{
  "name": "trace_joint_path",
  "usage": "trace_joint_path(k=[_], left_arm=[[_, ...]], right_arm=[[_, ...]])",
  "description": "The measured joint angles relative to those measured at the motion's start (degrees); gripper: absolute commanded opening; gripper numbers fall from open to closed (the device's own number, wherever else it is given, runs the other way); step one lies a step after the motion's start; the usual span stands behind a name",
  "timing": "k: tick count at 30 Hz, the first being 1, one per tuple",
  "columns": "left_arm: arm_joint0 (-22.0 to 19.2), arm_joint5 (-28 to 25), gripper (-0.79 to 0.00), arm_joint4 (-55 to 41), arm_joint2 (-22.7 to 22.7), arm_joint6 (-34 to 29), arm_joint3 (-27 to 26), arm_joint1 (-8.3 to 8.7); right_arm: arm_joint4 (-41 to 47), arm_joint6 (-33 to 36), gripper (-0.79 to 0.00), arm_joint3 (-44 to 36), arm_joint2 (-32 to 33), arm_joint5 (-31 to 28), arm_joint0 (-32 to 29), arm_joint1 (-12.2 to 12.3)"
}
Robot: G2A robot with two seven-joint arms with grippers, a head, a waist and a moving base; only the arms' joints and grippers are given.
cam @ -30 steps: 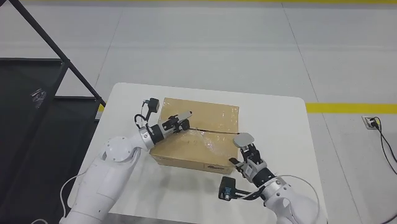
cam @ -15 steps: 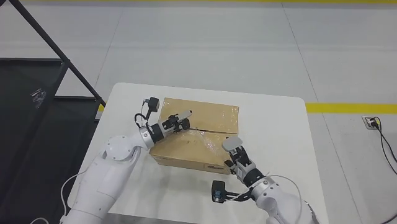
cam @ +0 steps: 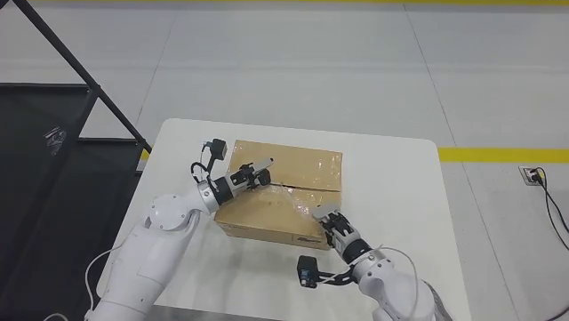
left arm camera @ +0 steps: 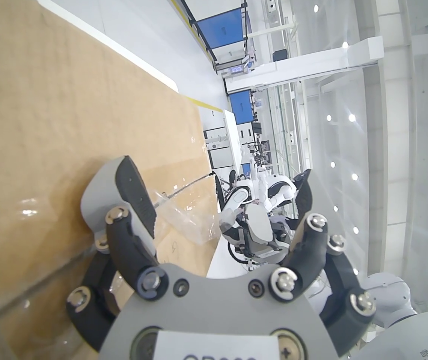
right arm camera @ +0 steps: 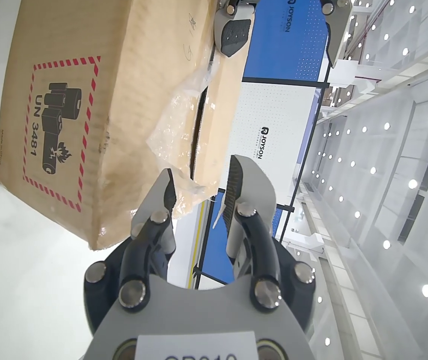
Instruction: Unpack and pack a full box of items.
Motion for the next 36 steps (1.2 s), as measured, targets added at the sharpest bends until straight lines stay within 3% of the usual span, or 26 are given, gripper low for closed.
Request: trace_joint_path(k=[3, 11, 23, 25, 29, 36], left_arm=[[0.1, 0.1, 0.0, 0.0, -0.1, -0.1, -0.1, 0.0], [0.4, 0.2, 0.0, 0.1, -0.2, -0.2, -0.5, 0.02], [1.3, -0.1, 0.0, 0.0, -0.8, -0.3, -1.5, 0.18], [1.5, -0.1, 0.0, -0.1, -0.9, -0.3, -1.6, 0.21], [1.8, -0.1, 0.0, -0.3, -1.2, -0.4, -1.9, 0.29], [2.2, -0.3, 0.0, -0.4, -1.5, -0.4, -2.3, 0.36]], right_arm=[[-0.1, -0.1, -0.523, -0.2, -0.1, -1.0, 0.2, 0.1], [-1.2, -1.0, -0.372, -2.0, -0.3, -7.3, 1.0, 0.5], [-0.4, 1.9, -0.419, -0.9, -3.1, -13.9, 5.4, 0.0], [-0.1, 2.6, -0.468, -0.6, -3.6, -14.7, 6.1, -0.1], [0.6, 4.1, -0.785, -0.3, -4.6, -17.4, 7.3, -0.4], [1.6, 6.1, -0.785, -1.2, -5.0, -19.1, 7.7, -0.6]])
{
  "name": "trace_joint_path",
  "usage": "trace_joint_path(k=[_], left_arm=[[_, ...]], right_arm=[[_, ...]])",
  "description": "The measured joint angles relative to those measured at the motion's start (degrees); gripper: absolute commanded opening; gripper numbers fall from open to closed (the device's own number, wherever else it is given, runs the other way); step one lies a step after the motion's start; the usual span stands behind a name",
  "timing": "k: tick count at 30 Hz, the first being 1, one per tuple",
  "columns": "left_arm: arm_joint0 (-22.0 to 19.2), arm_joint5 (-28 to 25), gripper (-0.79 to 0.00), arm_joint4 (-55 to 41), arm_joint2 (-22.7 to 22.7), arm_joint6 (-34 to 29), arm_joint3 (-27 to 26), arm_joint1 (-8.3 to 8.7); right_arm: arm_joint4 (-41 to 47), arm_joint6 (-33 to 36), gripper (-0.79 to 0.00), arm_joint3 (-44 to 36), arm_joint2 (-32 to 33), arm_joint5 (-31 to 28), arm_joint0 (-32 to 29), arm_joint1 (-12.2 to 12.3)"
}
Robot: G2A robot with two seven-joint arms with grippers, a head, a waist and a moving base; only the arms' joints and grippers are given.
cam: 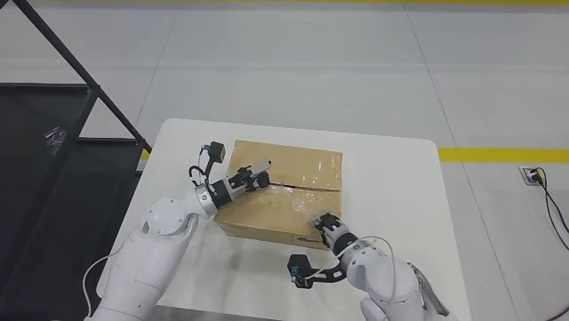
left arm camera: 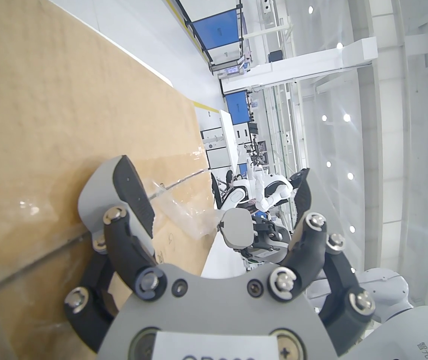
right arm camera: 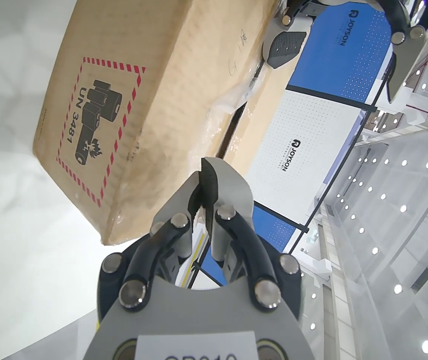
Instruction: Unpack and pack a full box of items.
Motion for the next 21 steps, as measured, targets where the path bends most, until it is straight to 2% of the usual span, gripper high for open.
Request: trace_joint_path(k=[10, 21], left_arm=[[0.1, 0.0, 0.0, -0.1, 0.2, -0.1, -0.2, -0.07], [0.3, -0.1, 0.0, 0.0, 0.2, -0.1, -0.1, -0.08]], right_arm=[[13.2, 6.8, -0.785, -0.1, 4.1, 0.9, -1.0, -1.5], [33.0, 11.6, -0.785, 4.1, 7.1, 4.8, 2.0, -3.5]])
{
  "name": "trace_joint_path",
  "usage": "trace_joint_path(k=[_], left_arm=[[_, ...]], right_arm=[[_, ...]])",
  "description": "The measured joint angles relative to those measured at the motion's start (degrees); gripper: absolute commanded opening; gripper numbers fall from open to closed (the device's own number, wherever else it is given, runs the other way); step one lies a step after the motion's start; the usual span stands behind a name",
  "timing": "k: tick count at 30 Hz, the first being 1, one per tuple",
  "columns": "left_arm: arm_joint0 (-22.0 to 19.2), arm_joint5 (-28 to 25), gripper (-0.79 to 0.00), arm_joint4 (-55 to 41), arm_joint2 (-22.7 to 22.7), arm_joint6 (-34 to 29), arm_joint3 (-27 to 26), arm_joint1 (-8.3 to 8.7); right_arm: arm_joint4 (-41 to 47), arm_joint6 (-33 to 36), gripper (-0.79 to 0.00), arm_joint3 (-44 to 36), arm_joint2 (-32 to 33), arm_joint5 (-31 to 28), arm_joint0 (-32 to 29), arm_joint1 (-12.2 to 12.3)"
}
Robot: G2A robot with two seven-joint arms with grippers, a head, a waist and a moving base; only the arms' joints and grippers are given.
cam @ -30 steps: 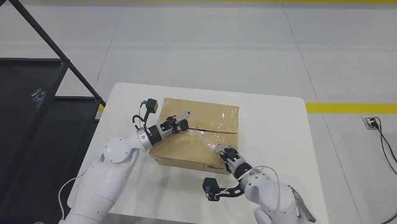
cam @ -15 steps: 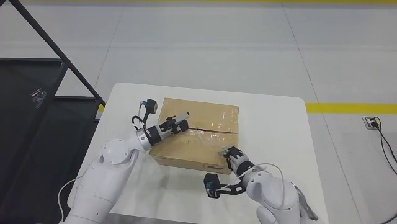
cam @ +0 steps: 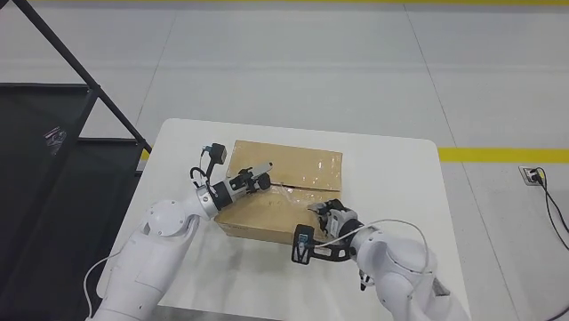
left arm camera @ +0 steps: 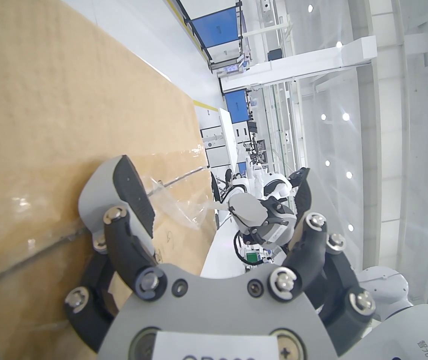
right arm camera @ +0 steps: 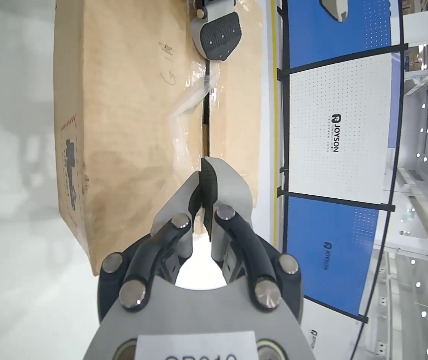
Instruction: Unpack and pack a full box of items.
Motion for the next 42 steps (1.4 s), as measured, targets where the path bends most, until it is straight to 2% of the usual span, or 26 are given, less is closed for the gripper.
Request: trace_joint_path(k=[6, 20, 35, 42], left_arm=[[0.2, 0.0, 0.0, 0.0, -0.3, 0.0, -0.1, 0.07], [0.0, 0.0, 0.0, -0.3, -0.5, -0.5, 0.3, 0.1], [-0.2, -0.2, 0.0, -0.8, -0.7, -1.0, 0.7, 0.14], [-0.4, -0.2, 0.0, -1.0, -0.5, -1.1, 1.1, 0.08]], right_arm=[[7.4, 1.7, -0.785, 0.7, 1.4, 2.3, 0.6, -0.4], [19.4, 0.5, -0.785, -0.3, 5.7, 4.6, -1.1, -0.1], [27.9, -1.5, -0.785, -0.3, 8.0, 5.5, -1.9, 0.6], [29.1, -1.4, -0.785, -0.5, 8.2, 5.6, -2.2, 1.0]])
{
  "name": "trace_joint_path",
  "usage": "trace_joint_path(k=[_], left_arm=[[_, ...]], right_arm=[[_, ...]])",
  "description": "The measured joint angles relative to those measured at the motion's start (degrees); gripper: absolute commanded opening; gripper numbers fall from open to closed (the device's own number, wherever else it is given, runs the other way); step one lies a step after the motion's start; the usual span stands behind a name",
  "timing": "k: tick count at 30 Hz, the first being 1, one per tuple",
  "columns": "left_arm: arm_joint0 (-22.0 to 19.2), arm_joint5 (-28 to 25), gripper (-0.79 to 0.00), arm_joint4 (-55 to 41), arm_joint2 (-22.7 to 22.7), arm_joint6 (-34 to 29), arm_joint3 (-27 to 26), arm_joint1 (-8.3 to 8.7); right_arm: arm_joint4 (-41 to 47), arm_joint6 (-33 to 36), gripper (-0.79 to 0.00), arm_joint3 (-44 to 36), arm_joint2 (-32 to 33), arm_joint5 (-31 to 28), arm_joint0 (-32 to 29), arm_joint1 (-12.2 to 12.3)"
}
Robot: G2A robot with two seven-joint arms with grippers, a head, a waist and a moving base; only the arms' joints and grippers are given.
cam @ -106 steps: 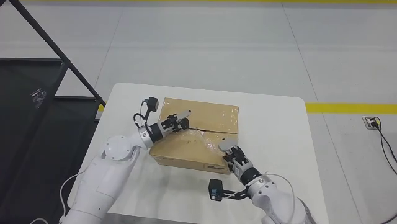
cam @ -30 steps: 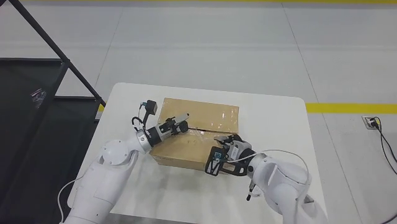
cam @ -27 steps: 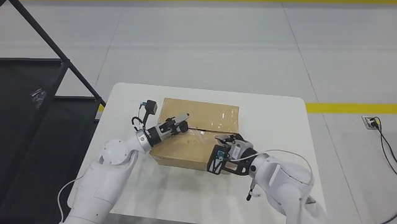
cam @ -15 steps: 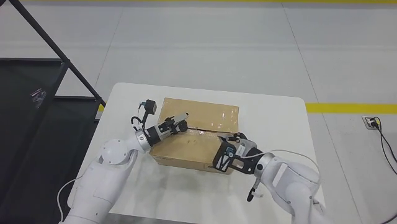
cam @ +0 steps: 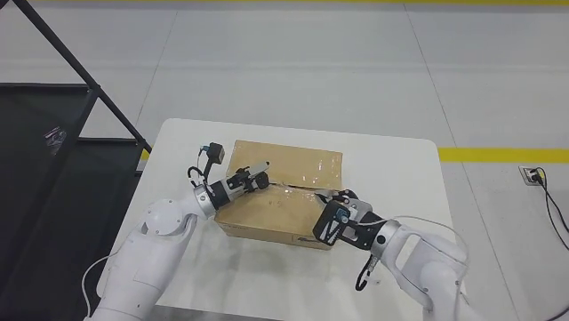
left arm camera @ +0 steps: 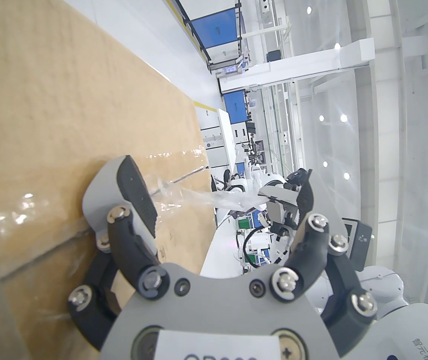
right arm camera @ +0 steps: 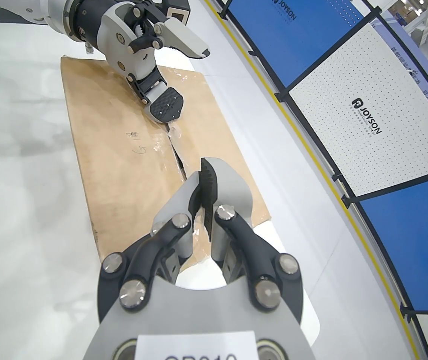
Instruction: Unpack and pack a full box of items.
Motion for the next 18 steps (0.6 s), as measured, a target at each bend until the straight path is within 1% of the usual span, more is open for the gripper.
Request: trace_joint_path(k=[11, 18], left_arm=[[-0.1, -0.8, 0.0, -0.4, 0.0, 0.0, 0.7, -0.05], [-0.1, -1.0, 0.0, -0.4, 0.0, -0.1, 0.8, -0.06]], right_arm=[[4.2, 0.6, -0.785, 1.2, 0.9, 0.3, -0.3, 0.6], [7.5, -0.8, -0.785, 3.1, 1.7, 0.0, -0.7, 1.0]])
